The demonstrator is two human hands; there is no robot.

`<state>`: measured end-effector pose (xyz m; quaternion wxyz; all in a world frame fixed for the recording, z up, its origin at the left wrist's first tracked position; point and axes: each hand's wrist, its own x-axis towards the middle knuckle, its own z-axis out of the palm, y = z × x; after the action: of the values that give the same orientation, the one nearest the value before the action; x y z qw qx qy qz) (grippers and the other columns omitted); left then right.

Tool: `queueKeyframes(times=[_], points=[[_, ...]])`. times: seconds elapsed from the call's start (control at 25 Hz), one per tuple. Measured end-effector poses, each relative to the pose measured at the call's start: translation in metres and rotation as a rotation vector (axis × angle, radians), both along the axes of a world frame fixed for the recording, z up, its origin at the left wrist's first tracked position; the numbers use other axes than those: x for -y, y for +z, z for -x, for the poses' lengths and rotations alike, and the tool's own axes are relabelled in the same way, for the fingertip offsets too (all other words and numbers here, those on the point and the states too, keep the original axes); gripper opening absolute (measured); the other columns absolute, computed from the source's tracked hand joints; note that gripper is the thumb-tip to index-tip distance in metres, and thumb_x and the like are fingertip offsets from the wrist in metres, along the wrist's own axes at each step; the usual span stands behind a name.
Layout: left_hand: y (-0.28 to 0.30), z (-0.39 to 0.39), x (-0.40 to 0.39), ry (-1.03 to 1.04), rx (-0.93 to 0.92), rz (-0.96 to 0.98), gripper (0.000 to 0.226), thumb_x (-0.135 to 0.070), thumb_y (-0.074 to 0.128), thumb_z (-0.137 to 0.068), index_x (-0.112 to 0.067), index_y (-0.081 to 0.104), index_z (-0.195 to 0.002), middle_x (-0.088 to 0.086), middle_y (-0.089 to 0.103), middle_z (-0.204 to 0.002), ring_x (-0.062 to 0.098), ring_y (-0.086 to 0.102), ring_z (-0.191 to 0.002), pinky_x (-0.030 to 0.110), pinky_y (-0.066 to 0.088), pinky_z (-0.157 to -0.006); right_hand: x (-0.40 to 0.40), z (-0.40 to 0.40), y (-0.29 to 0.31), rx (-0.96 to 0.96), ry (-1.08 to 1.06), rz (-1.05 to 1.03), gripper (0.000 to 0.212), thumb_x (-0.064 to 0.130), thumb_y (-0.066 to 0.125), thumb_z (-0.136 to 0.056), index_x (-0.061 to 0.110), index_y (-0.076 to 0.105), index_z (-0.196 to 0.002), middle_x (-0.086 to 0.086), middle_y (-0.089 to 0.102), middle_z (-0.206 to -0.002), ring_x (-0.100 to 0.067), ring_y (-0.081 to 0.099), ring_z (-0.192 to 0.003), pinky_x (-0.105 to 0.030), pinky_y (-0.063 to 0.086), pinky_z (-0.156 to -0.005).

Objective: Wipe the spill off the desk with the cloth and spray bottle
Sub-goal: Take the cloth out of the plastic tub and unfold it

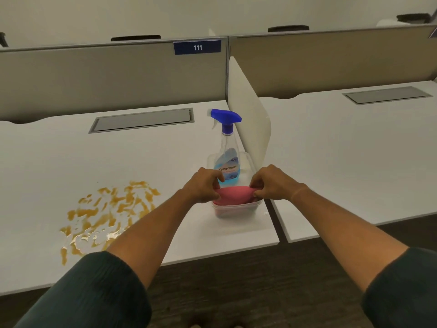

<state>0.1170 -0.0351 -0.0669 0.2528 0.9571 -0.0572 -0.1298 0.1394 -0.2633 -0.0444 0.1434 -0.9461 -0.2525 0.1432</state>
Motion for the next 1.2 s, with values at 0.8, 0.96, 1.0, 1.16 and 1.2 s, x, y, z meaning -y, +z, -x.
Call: queueKeyframes(times=[0.8, 0.96, 1.0, 1.16, 1.2], points=[[0.108, 0.018, -0.03, 0.065, 0.137, -0.035, 0.023, -0.016, 0.084, -0.07, -0.013, 0.077, -0.092, -0.001, 0.073, -0.084, 0.013, 0.069, -0.082, 0.03, 0.058, -0.08, -0.014, -0.025, 0.08, 0.098, 0.109, -0.133, 0.023, 0.02, 0.078, -0.081, 0.013, 0.076, -0.103, 0.0, 0.074, -0.088, -0.005, 0.065, -0.068, -0.007, 0.045, -0.061], [0.133, 0.031, -0.05, 0.105, 0.145, -0.07, 0.021, -0.017, 0.087, -0.065, -0.017, 0.078, -0.084, -0.004, 0.074, -0.078, 0.011, 0.069, -0.078, 0.028, 0.058, -0.073, -0.036, -0.023, 0.101, 0.101, 0.173, -0.122, 0.021, 0.017, 0.079, -0.079, 0.014, 0.077, -0.099, 0.008, 0.069, -0.078, -0.001, 0.064, -0.068, -0.008, 0.044, -0.061], [0.138, 0.035, -0.055, 0.118, 0.142, -0.073, 0.02, -0.017, 0.087, -0.064, -0.018, 0.079, -0.083, -0.005, 0.075, -0.076, 0.01, 0.07, -0.076, 0.026, 0.057, -0.069, -0.043, -0.022, 0.105, 0.105, 0.197, -0.114, 0.019, 0.017, 0.08, -0.078, 0.015, 0.077, -0.097, 0.009, 0.068, -0.076, 0.0, 0.064, -0.068, -0.008, 0.043, -0.061], [0.154, 0.052, -0.08, 0.189, 0.099, -0.063, 0.019, -0.016, 0.09, -0.06, -0.021, 0.078, -0.075, -0.008, 0.073, -0.066, 0.004, 0.07, -0.063, 0.012, 0.048, -0.052, -0.074, -0.016, 0.119, 0.107, 0.289, -0.057, 0.017, 0.025, 0.083, -0.075, 0.019, 0.077, -0.09, 0.015, 0.067, -0.073, 0.0, 0.064, -0.067, -0.009, 0.043, -0.058], [0.156, 0.057, -0.088, 0.203, 0.086, -0.047, 0.019, -0.014, 0.09, -0.06, -0.021, 0.078, -0.074, -0.008, 0.074, -0.065, 0.004, 0.07, -0.062, 0.012, 0.05, -0.053, -0.082, -0.015, 0.121, 0.103, 0.302, -0.047, 0.017, 0.027, 0.083, -0.074, 0.021, 0.077, -0.089, 0.016, 0.068, -0.073, 0.0, 0.064, -0.066, -0.009, 0.043, -0.057]])
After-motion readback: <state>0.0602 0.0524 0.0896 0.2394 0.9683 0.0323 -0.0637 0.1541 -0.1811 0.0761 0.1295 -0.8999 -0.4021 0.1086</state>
